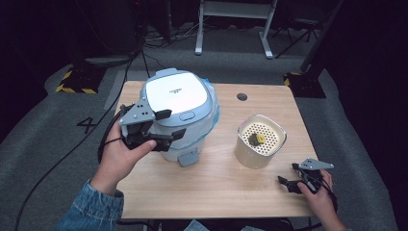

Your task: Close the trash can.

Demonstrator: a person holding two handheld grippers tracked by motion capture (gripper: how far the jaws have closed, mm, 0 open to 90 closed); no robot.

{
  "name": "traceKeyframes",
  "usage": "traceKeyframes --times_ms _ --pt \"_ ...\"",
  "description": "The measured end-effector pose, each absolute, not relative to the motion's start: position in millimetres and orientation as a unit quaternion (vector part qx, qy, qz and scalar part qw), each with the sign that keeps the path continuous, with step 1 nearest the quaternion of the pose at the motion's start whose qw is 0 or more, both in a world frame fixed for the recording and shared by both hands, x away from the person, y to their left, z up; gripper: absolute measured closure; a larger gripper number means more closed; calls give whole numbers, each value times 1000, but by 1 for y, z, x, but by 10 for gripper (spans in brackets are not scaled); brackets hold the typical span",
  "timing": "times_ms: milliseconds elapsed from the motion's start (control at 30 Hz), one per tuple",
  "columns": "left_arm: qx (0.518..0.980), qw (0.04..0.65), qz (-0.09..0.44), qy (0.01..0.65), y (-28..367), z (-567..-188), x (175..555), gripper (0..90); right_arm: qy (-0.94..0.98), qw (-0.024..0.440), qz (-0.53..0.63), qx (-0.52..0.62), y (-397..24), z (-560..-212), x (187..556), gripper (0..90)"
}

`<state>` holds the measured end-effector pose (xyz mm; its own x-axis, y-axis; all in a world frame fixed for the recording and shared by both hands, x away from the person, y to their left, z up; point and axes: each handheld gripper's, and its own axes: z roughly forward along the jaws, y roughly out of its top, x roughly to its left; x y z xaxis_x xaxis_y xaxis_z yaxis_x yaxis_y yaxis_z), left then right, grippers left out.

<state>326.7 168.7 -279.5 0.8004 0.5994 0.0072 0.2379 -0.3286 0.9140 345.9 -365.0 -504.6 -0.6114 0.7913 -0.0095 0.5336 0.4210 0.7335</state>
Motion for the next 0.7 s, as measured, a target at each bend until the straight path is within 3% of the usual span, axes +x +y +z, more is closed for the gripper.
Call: traceKeyframes --times_ms 700 --pt "814 474 170 289 180 -339 303 275 823 180 357 402 -365 -505 346 128"
